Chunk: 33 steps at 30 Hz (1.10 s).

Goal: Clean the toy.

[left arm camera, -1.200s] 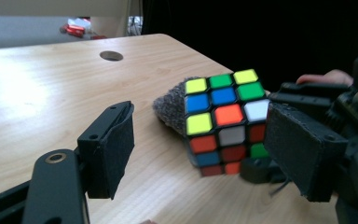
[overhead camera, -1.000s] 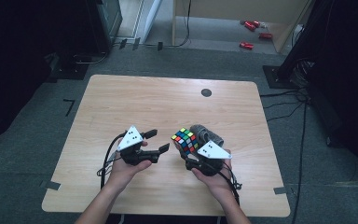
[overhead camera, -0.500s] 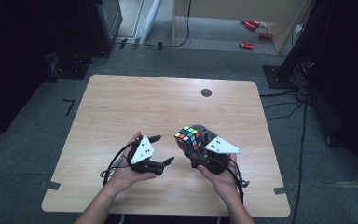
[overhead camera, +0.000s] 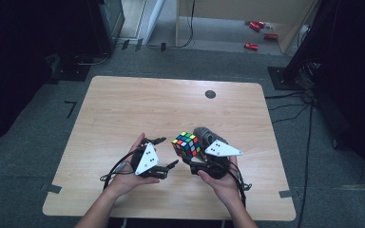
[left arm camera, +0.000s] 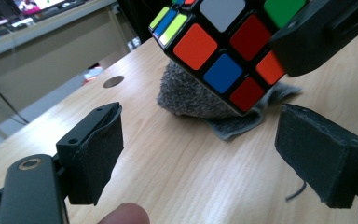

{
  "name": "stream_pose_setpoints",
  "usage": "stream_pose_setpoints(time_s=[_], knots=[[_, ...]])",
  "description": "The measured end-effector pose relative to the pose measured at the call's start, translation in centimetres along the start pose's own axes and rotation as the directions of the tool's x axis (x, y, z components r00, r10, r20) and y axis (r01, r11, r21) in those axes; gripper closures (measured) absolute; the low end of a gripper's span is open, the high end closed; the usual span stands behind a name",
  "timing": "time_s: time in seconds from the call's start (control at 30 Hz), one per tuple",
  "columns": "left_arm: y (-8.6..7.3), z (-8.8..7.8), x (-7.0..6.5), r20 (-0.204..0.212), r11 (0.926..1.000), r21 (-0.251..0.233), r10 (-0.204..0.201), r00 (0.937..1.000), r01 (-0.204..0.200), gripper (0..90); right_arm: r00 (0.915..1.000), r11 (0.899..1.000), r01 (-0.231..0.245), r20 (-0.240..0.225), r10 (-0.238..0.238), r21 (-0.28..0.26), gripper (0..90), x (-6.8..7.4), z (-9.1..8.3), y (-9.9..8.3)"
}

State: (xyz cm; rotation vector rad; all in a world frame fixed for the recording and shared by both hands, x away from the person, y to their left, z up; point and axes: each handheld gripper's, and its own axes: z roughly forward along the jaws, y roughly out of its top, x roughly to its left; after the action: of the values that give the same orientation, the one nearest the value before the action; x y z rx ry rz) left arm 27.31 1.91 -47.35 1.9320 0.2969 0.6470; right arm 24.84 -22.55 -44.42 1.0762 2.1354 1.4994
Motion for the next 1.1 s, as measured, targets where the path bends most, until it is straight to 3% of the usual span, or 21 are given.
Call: stream_pose_setpoints(time_s=[0.2,0.33,0.5,0.73,0.83,1.0,1.1], knots=[[-0.4,0.2,-0.4,-0.021,0.9981,-0.015,0.059,0.998,-0.059,16.3,0.9995,1.0,-0.01,-0.028,0.011,0.019,34.4,0.5,0.3,0.1],[-0.3,0.2,-0.6,-0.025,0.9968,-0.027,0.074,0.9969,-0.075,16.2,0.9983,0.999,-0.026,-0.051,0.028,0.029,34.5,0.6,0.4,0.2],[-0.2,0.1,-0.8,-0.016,0.9951,-0.057,0.08,0.9967,-0.081,16.3,0.9917,0.995,-0.083,-0.094,0.088,0.052,34.5,0.5,0.5,0.3],[-0.2,-0.1,-0.9,-0.021,0.9877,-0.091,0.126,0.9918,-0.128,16.6,0.9834,0.985,-0.138,-0.104,0.149,0.108,34.5,0.3,0.9,0.4],[-0.2,0.0,-1.1,-0.021,0.9831,-0.094,0.156,0.9876,-0.157,17.0,0.9813,0.983,-0.142,-0.114,0.155,0.113,34.5,0.3,0.9,0.3],[-0.2,0.0,-1.3,-0.008,0.9793,-0.108,0.171,0.9852,-0.171,18.4,0.9766,0.98,-0.151,-0.134,0.168,0.132,34.4,0.5,1.2,0.3],[-0.3,0.0,-1.4,-0.007,0.9769,-0.106,0.186,0.9826,-0.185,24.0,0.9736,0.976,-0.158,-0.141,0.179,0.148,34.4,0.7,1.3,0.3]])
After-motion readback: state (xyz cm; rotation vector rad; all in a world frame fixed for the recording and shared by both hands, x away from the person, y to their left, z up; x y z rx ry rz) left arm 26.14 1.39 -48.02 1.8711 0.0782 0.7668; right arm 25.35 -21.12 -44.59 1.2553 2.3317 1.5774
